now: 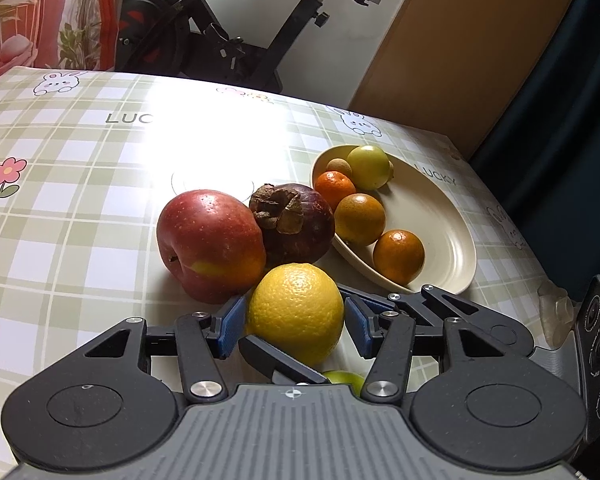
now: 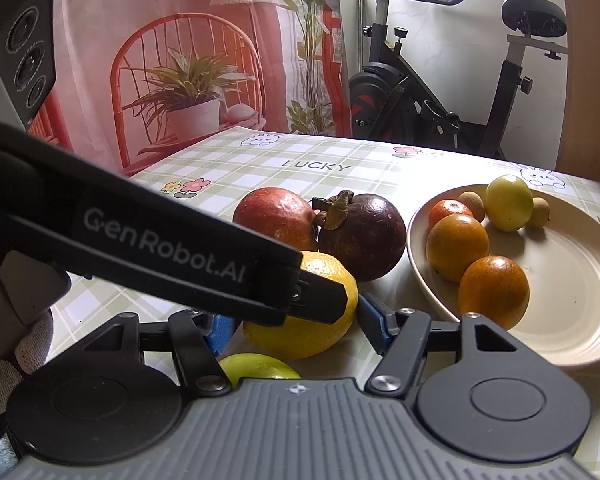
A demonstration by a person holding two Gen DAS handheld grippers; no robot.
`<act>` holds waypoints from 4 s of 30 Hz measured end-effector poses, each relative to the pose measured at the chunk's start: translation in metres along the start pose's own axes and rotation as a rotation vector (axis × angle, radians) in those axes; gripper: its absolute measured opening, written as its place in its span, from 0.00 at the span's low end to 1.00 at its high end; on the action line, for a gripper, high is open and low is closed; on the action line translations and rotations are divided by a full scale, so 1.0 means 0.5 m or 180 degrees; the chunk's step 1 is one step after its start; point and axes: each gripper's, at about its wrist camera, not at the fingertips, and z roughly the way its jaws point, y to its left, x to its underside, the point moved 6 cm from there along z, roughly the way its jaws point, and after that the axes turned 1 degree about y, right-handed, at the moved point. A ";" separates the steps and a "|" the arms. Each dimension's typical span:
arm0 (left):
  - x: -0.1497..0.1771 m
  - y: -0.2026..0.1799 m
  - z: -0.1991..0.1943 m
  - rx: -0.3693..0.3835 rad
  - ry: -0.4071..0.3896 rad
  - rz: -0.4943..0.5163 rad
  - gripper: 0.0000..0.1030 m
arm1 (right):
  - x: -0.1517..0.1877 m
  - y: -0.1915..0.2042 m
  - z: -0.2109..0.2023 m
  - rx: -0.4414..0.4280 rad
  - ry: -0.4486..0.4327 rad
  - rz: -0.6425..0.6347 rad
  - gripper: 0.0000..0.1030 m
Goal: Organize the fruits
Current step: 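Move the left tool back to the yellow lemon beside the mangosteen, then close the left tool around the yellow lemon, then carry the lemon with the left tool onto the cream plate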
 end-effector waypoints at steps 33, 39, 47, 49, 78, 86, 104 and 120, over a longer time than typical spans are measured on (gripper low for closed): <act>0.008 -0.012 0.005 -0.0077 -0.0012 0.0185 0.56 | 0.000 -0.015 0.005 -0.0146 0.0083 0.0180 0.63; 0.008 -0.012 0.004 -0.0098 -0.0016 0.0200 0.56 | -0.003 -0.016 0.004 -0.0161 0.0071 0.0209 0.63; 0.007 -0.015 0.001 -0.0094 -0.0032 0.0212 0.56 | 0.000 -0.022 -0.004 -0.0179 0.0024 0.0244 0.63; 0.007 -0.016 0.000 -0.0092 -0.0038 0.0213 0.56 | 0.001 -0.022 -0.006 -0.0178 0.0006 0.0245 0.63; -0.112 -0.155 -0.043 0.0087 -0.0355 0.0796 0.56 | -0.109 -0.112 -0.120 0.0150 -0.0632 0.0325 0.63; -0.184 -0.226 0.038 0.0237 -0.0285 0.0920 0.56 | -0.144 -0.226 -0.120 0.0365 -0.0690 0.0362 0.63; -0.189 -0.238 0.254 0.0271 0.0261 0.0667 0.56 | -0.086 -0.347 -0.028 0.0760 -0.0307 0.0295 0.62; -0.205 -0.231 0.263 0.0278 0.0174 0.0621 0.52 | -0.083 -0.356 0.002 0.1153 -0.0168 0.0226 0.62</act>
